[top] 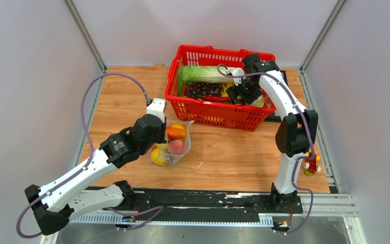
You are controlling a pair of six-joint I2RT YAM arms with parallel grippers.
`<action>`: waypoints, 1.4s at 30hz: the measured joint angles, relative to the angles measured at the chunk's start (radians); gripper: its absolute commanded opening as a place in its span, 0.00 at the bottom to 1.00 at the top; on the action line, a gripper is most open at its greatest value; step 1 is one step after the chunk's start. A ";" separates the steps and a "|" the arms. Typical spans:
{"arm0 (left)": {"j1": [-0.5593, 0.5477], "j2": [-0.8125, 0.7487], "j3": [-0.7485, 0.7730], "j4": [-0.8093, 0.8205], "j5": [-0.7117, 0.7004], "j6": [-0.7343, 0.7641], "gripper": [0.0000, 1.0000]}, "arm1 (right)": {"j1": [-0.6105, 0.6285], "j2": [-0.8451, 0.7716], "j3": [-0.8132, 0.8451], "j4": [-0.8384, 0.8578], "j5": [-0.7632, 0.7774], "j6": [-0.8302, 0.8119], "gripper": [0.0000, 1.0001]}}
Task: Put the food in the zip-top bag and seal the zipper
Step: Adjust the bin at the center of the board.
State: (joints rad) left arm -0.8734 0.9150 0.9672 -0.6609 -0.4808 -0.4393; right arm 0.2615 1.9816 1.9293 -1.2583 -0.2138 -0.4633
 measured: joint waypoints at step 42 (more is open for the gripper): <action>0.000 0.004 -0.026 0.024 -0.023 0.055 0.00 | 0.122 -0.380 -0.352 0.357 0.090 0.418 0.76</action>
State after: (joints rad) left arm -0.8734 0.9188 0.9409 -0.6373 -0.5041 -0.3843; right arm 0.3840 1.6012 1.5768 -0.9012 -0.1234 -0.0452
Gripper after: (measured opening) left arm 0.008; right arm 0.795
